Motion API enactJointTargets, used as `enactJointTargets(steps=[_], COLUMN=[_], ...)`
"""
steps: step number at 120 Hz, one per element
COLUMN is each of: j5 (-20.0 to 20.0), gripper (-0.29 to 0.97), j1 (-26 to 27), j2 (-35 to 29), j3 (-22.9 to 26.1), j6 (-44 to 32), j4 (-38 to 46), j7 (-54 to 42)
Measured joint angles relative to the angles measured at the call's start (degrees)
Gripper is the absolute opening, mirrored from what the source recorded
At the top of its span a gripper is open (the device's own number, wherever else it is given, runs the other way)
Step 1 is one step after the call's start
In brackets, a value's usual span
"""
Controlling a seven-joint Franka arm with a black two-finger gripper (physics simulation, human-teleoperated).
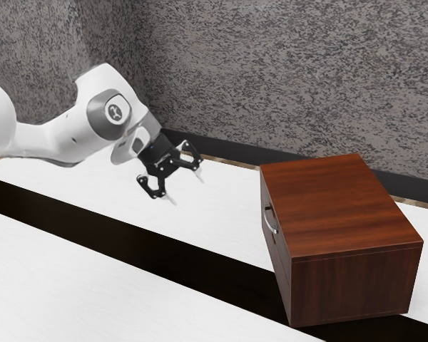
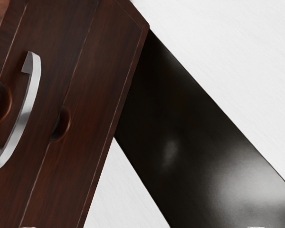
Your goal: Pull the drawer handle with one arm to open the drawer
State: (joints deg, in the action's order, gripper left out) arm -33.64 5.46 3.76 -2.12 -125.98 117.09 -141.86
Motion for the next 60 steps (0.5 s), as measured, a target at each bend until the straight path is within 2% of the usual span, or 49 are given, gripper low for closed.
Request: enactJointTargets(steps=[15, 37, 49, 60], j5=[-3.70, -6.60, -7.99, -9.45], gripper=[0.52, 0.44, 0.39, 0.36], j1=[0.91, 2.22, 2.60, 3.26], j2=[2.18, 6.12, 7.81, 8.96], j3=[0.51, 1.64, 1.74, 1.76], j6=[-1.91, -4.62, -5.59, -6.18], j4=[-0.28, -3.38, -4.57, -4.89], j7=[-9.16, -19.56, -23.99, -24.14])
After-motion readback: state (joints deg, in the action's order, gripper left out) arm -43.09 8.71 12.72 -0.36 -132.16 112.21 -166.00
